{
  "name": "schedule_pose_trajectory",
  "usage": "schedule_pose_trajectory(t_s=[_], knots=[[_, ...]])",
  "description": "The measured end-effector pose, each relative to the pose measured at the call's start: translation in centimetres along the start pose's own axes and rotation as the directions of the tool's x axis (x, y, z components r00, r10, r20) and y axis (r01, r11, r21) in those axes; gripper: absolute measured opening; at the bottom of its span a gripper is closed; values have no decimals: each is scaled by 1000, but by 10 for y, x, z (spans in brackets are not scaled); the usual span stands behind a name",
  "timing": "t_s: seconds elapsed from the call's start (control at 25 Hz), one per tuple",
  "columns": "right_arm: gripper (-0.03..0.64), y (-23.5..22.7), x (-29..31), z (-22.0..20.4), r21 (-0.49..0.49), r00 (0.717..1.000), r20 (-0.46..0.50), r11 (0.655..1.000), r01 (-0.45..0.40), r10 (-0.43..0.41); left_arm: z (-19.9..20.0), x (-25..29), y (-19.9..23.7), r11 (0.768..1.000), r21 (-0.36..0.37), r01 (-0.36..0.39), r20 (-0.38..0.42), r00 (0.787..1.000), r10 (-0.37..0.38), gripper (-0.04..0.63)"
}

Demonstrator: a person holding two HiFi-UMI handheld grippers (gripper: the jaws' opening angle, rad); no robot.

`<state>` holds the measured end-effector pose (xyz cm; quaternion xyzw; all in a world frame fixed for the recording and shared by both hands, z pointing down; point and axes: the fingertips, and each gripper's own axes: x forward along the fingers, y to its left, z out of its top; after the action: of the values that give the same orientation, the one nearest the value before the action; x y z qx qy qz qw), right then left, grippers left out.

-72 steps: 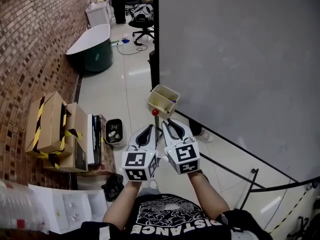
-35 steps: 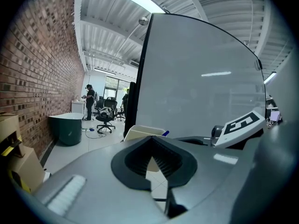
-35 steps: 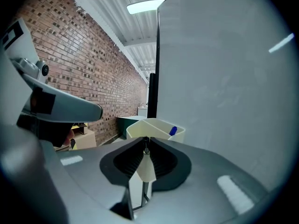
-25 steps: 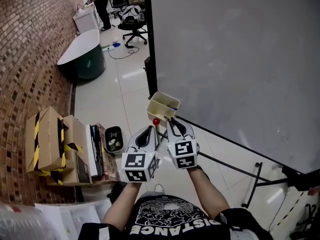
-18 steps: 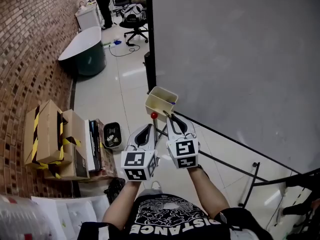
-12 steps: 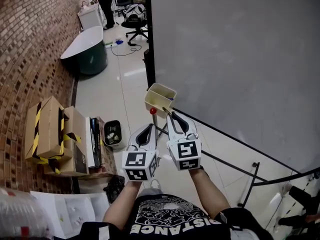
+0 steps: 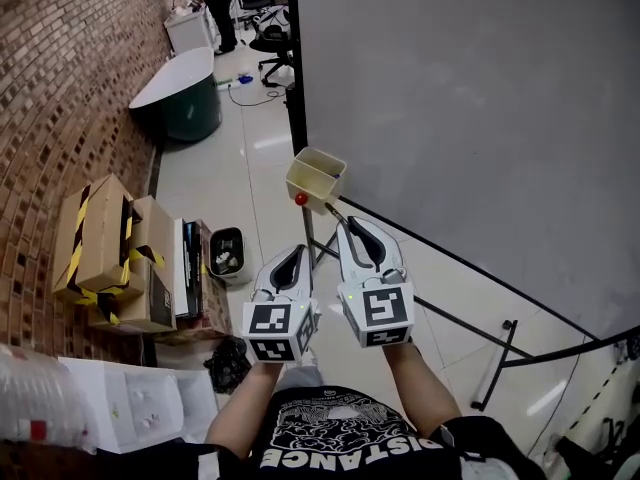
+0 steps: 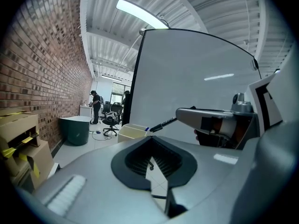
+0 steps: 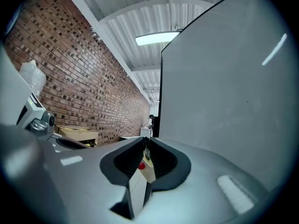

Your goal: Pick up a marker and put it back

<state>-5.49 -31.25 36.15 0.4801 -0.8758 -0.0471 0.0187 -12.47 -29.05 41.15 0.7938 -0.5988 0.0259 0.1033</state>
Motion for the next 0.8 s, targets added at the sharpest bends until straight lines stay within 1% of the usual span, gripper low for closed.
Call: schedule_pose_trajectory(t_s=[0.16,0.4,0.68,0.8], knots=[[38,7,-25,6,-2,1000,17,1000,-8,8,1,-18,-11,1000,6,-7,31,999,7,6],[38,16,-50,5,2,999,26,1000,-23,23,5,-41,-28,998,48,-28,82,996,24,6],[38,26,-62,6,-6,999,27,999,-39,39,2,-53,-32,998,57,-36,82,996,31,5],[40,27,-62,7,-5,999,30,999,-41,41,3,-54,-32,999,42,-34,87,996,30,6]])
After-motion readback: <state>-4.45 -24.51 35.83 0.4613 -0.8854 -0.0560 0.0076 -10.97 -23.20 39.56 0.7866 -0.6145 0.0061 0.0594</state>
